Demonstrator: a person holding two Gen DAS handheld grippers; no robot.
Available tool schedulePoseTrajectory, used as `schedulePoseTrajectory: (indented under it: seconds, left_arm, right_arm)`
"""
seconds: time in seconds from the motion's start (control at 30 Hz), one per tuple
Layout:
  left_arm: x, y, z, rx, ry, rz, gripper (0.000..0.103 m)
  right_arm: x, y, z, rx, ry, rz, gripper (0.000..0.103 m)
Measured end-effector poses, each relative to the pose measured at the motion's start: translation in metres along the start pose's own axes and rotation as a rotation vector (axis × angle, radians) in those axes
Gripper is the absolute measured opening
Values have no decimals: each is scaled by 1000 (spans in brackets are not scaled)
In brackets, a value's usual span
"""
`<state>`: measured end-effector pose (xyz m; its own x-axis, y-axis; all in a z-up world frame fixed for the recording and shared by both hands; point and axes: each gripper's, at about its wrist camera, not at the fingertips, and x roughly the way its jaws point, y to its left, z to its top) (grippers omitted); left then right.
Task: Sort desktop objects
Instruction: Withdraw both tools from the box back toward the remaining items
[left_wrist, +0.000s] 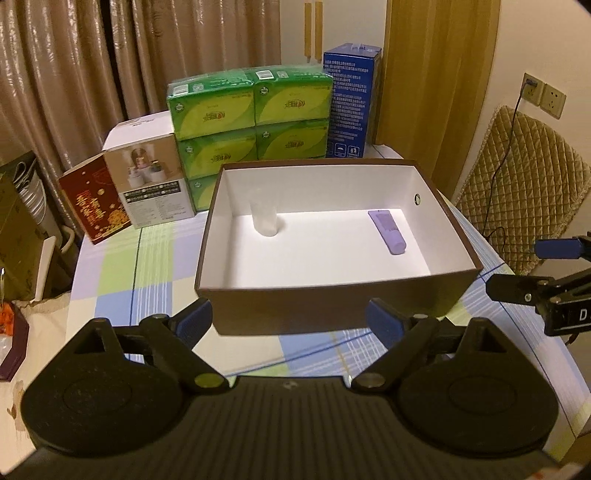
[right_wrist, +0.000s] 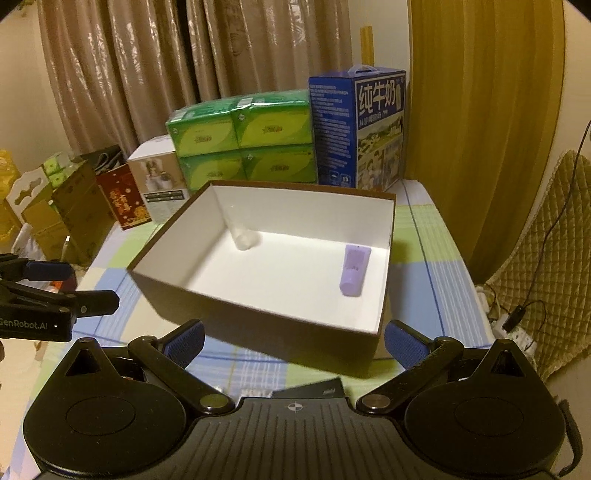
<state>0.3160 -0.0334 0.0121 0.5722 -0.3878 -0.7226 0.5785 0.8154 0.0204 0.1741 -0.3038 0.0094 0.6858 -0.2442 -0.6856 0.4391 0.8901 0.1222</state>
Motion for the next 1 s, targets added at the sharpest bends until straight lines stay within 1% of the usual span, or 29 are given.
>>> schedulePoseTrajectory:
  seconds: [0.2, 0.33, 0.5, 1.0]
  left_arm:
    - [-24, -7, -18, -5, -9, 18, 92]
    - [-33, -14, -34, -11, 0, 36, 92]
    - [-41, -17, -50, -38, 17, 33, 92]
    - [-54, -23, -92, -59, 72, 51, 92]
  right_arm:
    - [-18, 7, -19, -16, 1, 23, 101]
    - [-26, 11, -31, -23, 11, 30, 101]
    - [-35, 13, -43, -20, 22, 50, 101]
    - [-44, 16, -79, -33, 88, 86, 101]
